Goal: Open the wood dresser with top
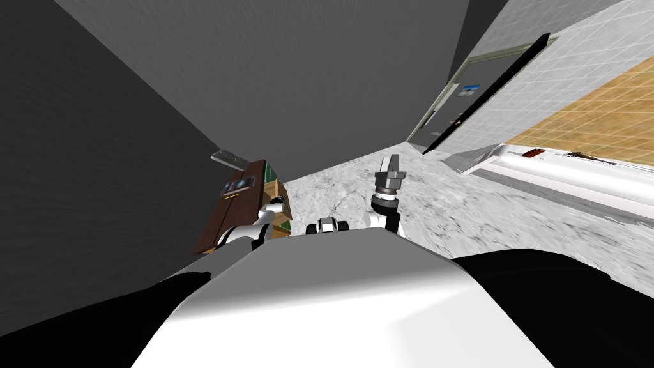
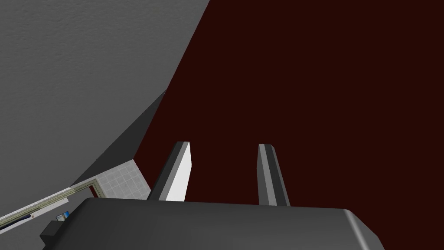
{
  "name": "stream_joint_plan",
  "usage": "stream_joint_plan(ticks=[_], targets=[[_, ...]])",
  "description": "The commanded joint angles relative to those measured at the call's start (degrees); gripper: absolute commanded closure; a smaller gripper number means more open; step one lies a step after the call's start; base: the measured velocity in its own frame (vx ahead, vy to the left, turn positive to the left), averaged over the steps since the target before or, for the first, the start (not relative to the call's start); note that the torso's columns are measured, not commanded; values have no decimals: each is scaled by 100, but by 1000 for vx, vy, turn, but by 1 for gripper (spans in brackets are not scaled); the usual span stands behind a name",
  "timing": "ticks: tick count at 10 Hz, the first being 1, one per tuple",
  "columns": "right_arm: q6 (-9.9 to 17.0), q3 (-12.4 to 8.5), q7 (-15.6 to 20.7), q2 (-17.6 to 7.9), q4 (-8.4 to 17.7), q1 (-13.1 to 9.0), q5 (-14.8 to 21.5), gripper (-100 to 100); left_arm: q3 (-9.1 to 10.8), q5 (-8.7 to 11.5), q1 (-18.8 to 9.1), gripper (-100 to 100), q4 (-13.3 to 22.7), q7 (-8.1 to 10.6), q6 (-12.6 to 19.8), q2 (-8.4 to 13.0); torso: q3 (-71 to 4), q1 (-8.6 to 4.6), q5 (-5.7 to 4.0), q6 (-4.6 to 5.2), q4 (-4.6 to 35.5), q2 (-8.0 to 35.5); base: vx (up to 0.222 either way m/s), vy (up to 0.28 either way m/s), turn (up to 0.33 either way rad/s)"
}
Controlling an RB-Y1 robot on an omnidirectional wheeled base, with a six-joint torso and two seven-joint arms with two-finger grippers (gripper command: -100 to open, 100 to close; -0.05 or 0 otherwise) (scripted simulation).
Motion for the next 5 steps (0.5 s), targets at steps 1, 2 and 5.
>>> stream_joint_plan(ticks=[1, 2, 5], targets=[[0, 0, 0, 0, 0, 0, 0, 0, 0, 0, 3, 0, -6, 0, 4, 0, 6, 0, 0, 1, 3, 10, 0, 0, 0], [0, 0, 0, 0, 0, 0, 0, 0, 0, 0, 3, 0, -5, 0, 4, 0, 11, 0, -1, 1, 6, 17, 0, 0, 0], [0, 0, 0, 0, 0, 0, 0, 0, 0, 0, 2, 0, -5, 0, 4, 0, 12, 0, 0, 1, 7, 19, 0, 0, 0]])
